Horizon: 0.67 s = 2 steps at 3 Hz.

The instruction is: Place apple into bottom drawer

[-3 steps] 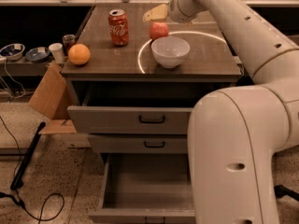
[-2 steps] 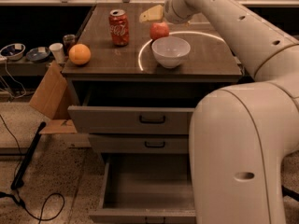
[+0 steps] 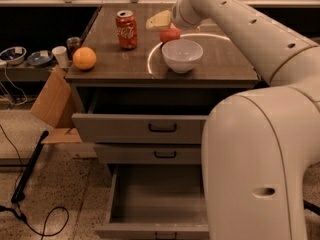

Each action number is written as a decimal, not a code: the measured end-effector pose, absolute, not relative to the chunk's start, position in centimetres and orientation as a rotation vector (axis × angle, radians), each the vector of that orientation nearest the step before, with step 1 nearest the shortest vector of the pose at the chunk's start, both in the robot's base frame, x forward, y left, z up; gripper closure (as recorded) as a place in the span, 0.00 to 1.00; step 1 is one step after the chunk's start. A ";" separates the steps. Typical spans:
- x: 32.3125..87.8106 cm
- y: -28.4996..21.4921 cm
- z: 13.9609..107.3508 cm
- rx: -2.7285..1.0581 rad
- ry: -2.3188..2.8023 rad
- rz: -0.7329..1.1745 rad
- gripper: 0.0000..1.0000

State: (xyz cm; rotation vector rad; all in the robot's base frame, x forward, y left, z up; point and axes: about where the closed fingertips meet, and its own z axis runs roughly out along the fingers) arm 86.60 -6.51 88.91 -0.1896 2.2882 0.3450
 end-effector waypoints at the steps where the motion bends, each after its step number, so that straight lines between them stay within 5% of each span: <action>1: 87.2 -4.9 89.0 -0.204 2.286 0.305 0.00; 2: 87.8 -3.9 89.1 -0.214 2.287 0.281 0.00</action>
Offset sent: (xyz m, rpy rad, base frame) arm 0.0185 0.0347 0.0108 -0.0753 -0.0237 -0.0084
